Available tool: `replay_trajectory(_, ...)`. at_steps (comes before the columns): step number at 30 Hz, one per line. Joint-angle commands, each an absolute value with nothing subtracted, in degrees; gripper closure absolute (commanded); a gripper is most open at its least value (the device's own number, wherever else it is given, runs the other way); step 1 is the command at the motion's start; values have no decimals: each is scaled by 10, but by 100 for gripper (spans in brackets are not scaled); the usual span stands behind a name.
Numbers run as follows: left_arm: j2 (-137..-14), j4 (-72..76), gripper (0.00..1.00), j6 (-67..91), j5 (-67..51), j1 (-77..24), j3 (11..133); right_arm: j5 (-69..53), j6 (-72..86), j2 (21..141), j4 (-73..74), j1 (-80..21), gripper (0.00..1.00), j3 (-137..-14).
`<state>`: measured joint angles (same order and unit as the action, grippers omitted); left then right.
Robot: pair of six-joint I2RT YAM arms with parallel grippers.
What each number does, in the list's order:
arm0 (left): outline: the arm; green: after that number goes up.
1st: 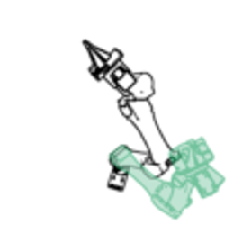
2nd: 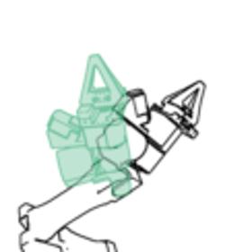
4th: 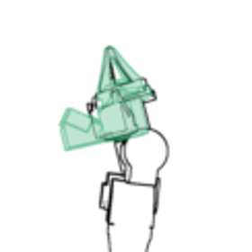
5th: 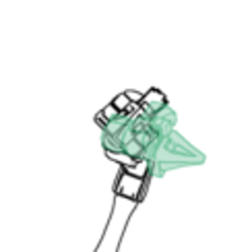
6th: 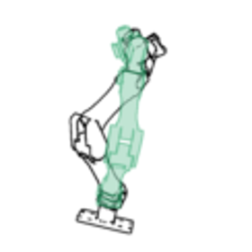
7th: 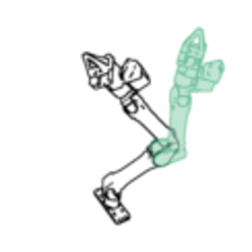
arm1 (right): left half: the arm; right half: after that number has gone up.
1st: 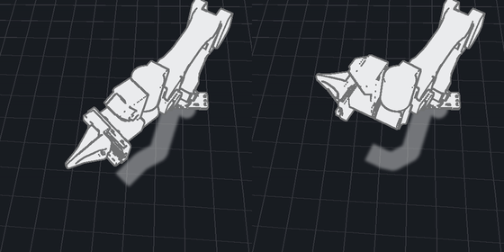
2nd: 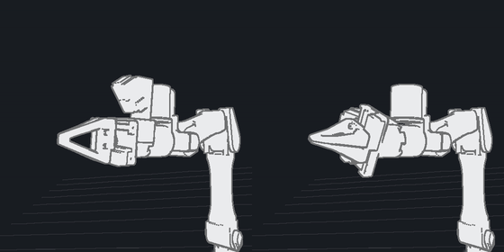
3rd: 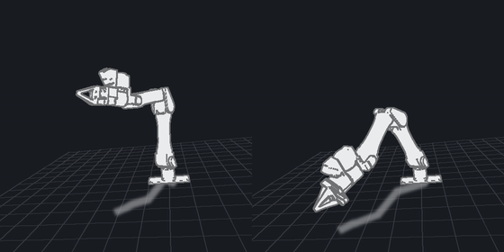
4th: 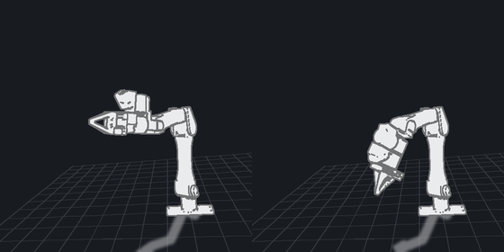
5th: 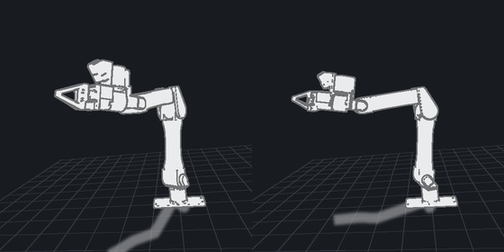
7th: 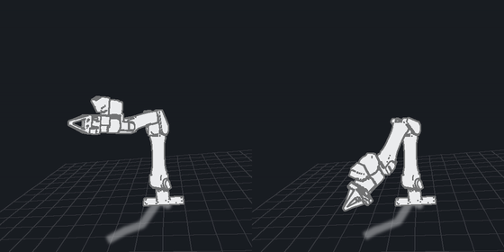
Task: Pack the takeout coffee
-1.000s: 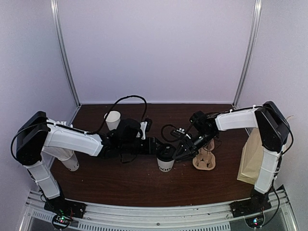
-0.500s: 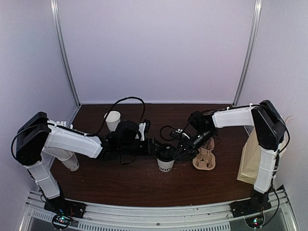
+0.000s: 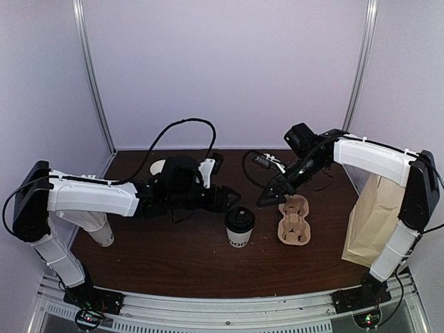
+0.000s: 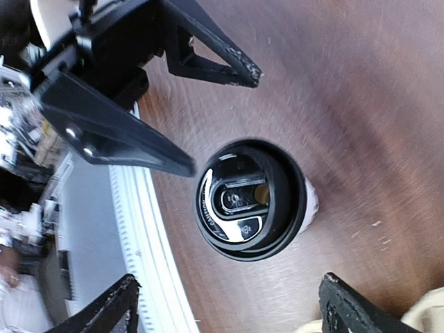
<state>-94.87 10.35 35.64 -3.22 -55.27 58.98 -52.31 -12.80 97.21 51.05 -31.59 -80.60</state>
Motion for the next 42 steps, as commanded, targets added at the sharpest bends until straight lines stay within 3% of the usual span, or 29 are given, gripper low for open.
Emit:
replay_trajectory(1, -894, 101, 31, 296, -14, -550, 609, -413, -215, 957, 552, -334, 7, -828)
replay_trajectory(5, -833, 70, 31, 302, 55, -550, 573, -316, -255, 969, 559, -380, 0, -851)
replay_trajectory(12, -737, 18, 31, 323, 138, -550, 515, -221, -263, 1011, 551, -460, 0, -884)
replay_trajectory(28, -703, 5, 31, 342, 151, -550, 482, -209, -246, 1099, 578, -503, 0, -937)
replay_trajectory(34, -711, 8, 31, 342, 145, -550, 483, -221, -241, 1099, 570, -501, 14, -940)
replay_trajectory(42, -702, 3, 31, 345, 142, -550, 481, -244, -231, 1115, 557, -444, 17, -979)
